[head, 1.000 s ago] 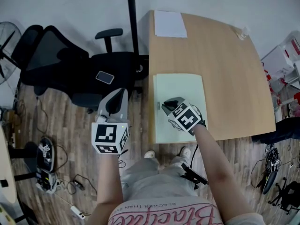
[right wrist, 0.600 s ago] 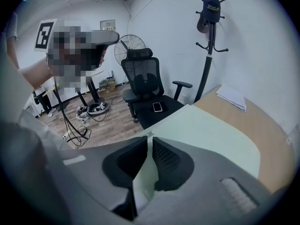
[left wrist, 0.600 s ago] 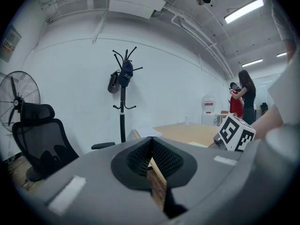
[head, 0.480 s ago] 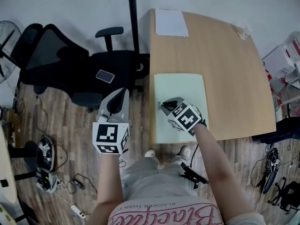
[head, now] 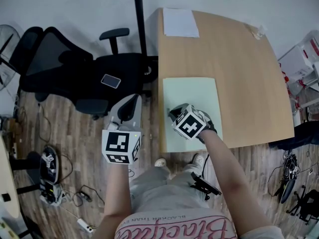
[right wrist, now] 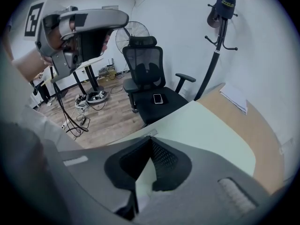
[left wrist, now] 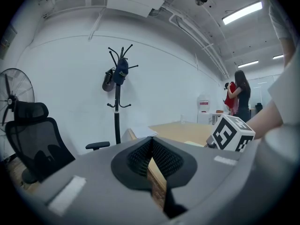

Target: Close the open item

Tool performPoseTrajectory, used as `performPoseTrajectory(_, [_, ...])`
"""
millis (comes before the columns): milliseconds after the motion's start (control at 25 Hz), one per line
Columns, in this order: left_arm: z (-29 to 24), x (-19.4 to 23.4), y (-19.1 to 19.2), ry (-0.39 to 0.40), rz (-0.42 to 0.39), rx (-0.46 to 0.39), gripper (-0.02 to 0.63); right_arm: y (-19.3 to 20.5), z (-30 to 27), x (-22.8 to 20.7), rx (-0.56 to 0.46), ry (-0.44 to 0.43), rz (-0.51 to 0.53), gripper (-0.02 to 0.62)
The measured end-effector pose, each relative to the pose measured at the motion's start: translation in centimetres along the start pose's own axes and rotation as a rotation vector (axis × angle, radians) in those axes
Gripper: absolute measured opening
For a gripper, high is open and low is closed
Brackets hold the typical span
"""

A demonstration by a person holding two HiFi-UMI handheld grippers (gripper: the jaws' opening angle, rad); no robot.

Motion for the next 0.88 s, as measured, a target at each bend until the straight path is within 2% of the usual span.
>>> performPoseTrajectory(200, [-0.1,-0.6,0.1,0.017,-0.007,-0.001,0.015,0.1,-0.2,0.2,0.025,0.015,0.046,-0.005])
performPoseTrajectory(600, [0.3,-0.9,-1.3,0.018,-0.04,-0.026,0.015,-0.4,0.2,0.0,-0.017,0.021,0.043,-0.005])
performPoseTrajectory(880, [0.8,-1.6,-2.0,0.009,-0.048,-0.044,0.015,-0.5,1.1,-0.6,-0.075,0.046,-0.065,0.002])
Point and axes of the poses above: the fingertips, and each gripper's own axes: z backward along the fingers, x to its left, y out of its underside, the point moved 2 cm from there along z, backward along the fingers, and after that the axes turned 14 degrees about -x, right-handed, at the moved point
